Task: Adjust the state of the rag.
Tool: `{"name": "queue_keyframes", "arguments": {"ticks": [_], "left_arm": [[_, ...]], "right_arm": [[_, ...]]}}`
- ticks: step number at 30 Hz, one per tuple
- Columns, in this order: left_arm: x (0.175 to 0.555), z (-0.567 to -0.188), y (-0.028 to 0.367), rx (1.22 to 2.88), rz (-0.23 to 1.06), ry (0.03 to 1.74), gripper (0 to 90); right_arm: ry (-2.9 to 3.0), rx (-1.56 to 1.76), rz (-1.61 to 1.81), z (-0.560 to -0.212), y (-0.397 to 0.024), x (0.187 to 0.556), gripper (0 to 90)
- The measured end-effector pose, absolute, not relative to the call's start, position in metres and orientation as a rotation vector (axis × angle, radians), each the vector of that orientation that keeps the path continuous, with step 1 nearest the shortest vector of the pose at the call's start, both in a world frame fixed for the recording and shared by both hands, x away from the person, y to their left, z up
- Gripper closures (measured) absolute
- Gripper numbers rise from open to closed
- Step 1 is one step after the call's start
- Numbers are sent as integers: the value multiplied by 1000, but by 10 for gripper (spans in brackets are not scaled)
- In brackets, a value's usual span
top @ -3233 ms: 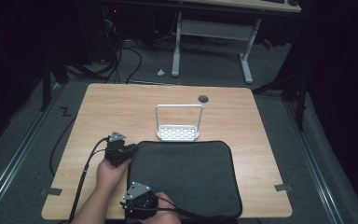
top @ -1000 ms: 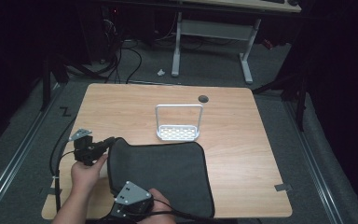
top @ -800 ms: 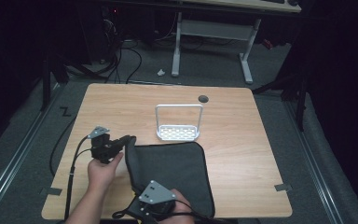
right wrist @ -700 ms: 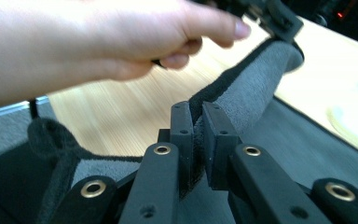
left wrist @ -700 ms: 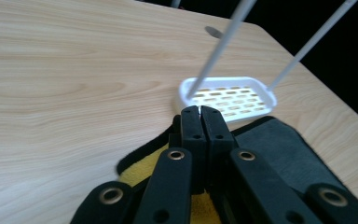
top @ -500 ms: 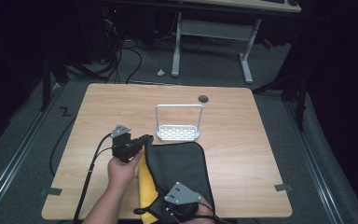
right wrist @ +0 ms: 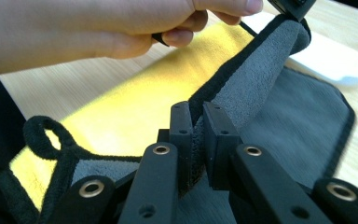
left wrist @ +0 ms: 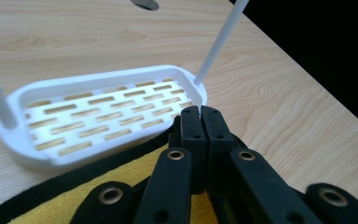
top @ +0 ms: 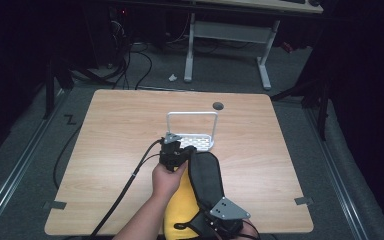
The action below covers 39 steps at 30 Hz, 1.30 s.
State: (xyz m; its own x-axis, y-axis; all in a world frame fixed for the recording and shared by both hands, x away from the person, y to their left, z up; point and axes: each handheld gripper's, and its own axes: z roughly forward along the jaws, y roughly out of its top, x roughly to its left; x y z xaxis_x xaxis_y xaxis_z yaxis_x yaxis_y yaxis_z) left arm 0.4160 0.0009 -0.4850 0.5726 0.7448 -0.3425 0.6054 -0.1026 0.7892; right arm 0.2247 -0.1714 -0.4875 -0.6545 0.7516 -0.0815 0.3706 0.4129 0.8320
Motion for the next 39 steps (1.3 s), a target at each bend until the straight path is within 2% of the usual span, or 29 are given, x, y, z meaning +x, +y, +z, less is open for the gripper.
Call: {"name": "queue_keyframes", "arguments": {"ticks": [8, 19, 24, 28, 29, 30, 31, 32, 33, 34, 36, 39], "left_arm": [[418, -485, -14, 1807, 164, 1100, 891], [418, -484, -26, 1806, 140, 1077, 888], [420, -493, -31, 1824, 131, 1089, 882], [422, -496, -35, 1819, 101, 1087, 869], [422, -497, -35, 1817, 91, 1083, 834], [422, -497, -36, 1813, 84, 1083, 706], [422, -498, -36, 1806, 78, 1083, 706], [422, -497, -36, 1808, 80, 1079, 670], [421, -497, -36, 1810, 84, 1071, 589], [420, -496, -35, 1816, 91, 1059, 589], [416, -492, -32, 1815, 99, 1042, 527], [408, -487, -16, 1800, 110, 1024, 516]], "right_arm": [[2225, 1018, 1123, -493, -191, 223, 830], [2185, 1034, 1107, -490, -196, 218, 826], [2176, 1089, 1102, -493, -204, 220, 803], [2168, 1111, 1112, -492, -207, 222, 749], [2158, 1110, 1112, -492, -208, 221, 711], [2140, 1106, 1119, -491, -209, 221, 680], [2140, 1106, 1119, -491, -209, 221, 680], [2134, 1108, 1121, -490, -209, 221, 674], [2110, 1103, 1124, -489, -211, 221, 656], [2110, 1103, 1124, -489, -211, 221, 656], [2094, 1112, 1124, -488, -214, 222, 657], [2096, 1126, 1119, -490, -217, 225, 665]]}}
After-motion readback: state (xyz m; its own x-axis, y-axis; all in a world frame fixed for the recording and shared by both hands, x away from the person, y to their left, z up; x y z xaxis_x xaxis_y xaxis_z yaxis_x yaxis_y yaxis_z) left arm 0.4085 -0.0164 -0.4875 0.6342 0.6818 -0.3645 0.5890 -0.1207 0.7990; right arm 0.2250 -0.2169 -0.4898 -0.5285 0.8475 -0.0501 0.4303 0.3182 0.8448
